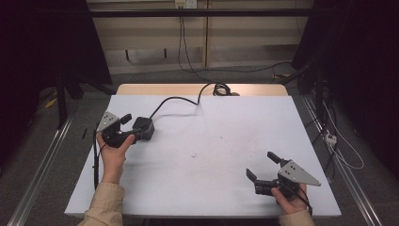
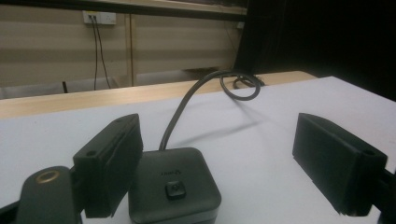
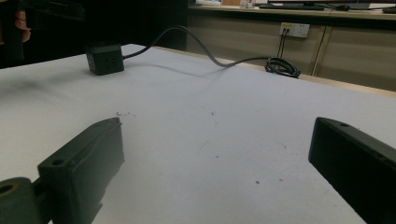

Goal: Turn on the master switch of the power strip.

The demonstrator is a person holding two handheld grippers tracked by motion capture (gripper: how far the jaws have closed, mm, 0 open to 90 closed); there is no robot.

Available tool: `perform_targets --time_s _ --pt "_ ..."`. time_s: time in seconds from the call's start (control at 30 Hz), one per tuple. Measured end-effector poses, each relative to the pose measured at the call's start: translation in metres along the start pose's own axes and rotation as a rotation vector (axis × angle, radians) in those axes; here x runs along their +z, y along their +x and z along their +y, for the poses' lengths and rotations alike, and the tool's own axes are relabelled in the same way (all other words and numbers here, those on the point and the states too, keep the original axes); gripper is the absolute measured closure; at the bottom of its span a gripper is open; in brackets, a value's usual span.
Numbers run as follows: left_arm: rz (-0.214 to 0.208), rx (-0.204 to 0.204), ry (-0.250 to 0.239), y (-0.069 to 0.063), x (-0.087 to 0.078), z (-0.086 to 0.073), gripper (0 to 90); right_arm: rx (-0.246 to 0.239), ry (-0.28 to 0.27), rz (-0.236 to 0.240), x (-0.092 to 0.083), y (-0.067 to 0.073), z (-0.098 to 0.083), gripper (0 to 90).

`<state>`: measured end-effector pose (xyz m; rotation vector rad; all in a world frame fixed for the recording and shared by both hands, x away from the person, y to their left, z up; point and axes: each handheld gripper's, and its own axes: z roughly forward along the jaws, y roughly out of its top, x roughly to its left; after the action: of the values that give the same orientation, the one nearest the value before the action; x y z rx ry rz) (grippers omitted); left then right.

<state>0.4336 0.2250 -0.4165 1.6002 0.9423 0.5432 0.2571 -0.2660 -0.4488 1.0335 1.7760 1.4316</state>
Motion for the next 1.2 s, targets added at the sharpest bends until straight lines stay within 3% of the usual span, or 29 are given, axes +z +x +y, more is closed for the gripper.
perform_targets --time_s 0.2,0.4,1.2 --pt "0.008 0.015 0.0 0.002 0.001 -0.001 21.5 0.001 -0.001 -0.002 0.0 -0.001 0.0 2.8" --pt "0.018 0.007 0.01 0.005 0.003 -0.003 31.9 0.001 -0.002 0.0 0.0 0.0 0.0 2.8" --pt "0.055 0.01 0.032 0.015 0.009 -0.008 56.6 0.002 -0.001 -0.001 0.0 -0.001 0.0 2.8"
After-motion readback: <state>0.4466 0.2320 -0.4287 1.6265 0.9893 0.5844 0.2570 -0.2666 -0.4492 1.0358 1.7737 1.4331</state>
